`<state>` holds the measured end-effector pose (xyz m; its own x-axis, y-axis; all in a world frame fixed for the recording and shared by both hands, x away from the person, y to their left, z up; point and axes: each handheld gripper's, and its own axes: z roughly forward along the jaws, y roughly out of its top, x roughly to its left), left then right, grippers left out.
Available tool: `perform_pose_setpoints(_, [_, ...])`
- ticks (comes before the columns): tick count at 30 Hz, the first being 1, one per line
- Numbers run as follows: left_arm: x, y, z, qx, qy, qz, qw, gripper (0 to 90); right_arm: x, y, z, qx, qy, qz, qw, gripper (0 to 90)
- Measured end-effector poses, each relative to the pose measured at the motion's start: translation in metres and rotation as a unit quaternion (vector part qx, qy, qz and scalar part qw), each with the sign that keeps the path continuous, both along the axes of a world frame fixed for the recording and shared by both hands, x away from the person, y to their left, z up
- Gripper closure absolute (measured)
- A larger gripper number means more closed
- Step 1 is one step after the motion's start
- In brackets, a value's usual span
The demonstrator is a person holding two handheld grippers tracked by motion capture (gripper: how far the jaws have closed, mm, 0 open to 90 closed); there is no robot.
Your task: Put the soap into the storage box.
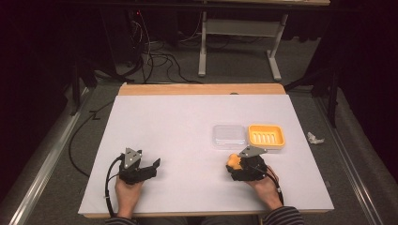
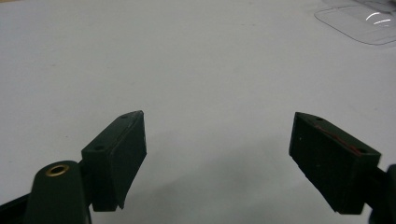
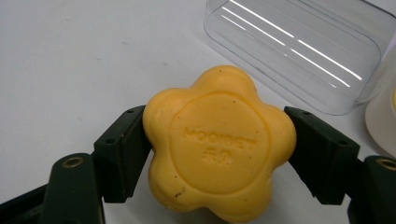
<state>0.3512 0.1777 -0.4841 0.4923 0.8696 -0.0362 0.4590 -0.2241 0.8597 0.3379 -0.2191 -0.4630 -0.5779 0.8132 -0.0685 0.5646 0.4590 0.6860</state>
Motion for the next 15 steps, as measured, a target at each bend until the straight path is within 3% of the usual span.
perform_pose_setpoints(15, [0.0,0.0,0.0,0.001,0.001,-0.001,1.0,19.4,-0.005,-0.02,0.019,0.02,-0.023,-0.023,0.9993,26.7])
